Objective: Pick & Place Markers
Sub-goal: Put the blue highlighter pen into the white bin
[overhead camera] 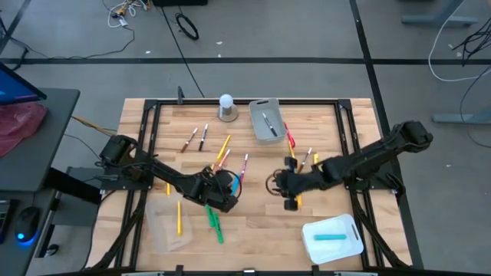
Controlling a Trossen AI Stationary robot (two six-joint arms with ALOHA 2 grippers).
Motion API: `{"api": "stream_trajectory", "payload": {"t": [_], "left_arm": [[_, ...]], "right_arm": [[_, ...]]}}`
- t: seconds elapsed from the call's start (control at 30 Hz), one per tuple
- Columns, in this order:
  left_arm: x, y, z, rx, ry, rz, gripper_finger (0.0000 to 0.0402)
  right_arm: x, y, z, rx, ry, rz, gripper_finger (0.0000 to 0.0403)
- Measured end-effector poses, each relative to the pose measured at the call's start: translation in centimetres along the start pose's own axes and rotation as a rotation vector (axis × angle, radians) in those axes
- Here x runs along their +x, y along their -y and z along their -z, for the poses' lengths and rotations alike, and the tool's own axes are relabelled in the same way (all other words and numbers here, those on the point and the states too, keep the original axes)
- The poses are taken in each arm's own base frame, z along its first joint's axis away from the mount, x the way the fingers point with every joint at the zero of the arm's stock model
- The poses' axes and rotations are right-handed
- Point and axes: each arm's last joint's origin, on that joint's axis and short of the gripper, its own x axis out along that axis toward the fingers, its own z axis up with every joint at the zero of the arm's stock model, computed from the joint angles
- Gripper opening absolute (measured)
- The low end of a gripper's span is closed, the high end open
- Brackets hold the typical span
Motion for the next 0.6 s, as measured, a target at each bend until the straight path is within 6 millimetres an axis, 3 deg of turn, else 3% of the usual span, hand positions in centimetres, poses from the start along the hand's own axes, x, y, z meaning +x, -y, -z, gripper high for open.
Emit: {"api": "stream_trajectory", "payload": {"t": [0.3, 0.43, 0.6], "left_arm": [[-0.7, 1.2, 2.3, -0.123, 0.026, 0.147, 0.023], [-0.3, 1.5, 3.3, -0.14, 0.053, 0.155, 0.023], [1.3, 1.6, 4.4, -0.145, 0.034, 0.121, 0.02]], "right_arm": [[-0.8, -1.6, 1.0, -0.021, 0.004, 0.121, 0.0132], [-0.9, -1.6, 1.0, -0.024, 0.013, 0.138, 0.0132], [-0.9, -1.7, 0.9, -0.017, 0.027, 0.133, 0.0132]]}}
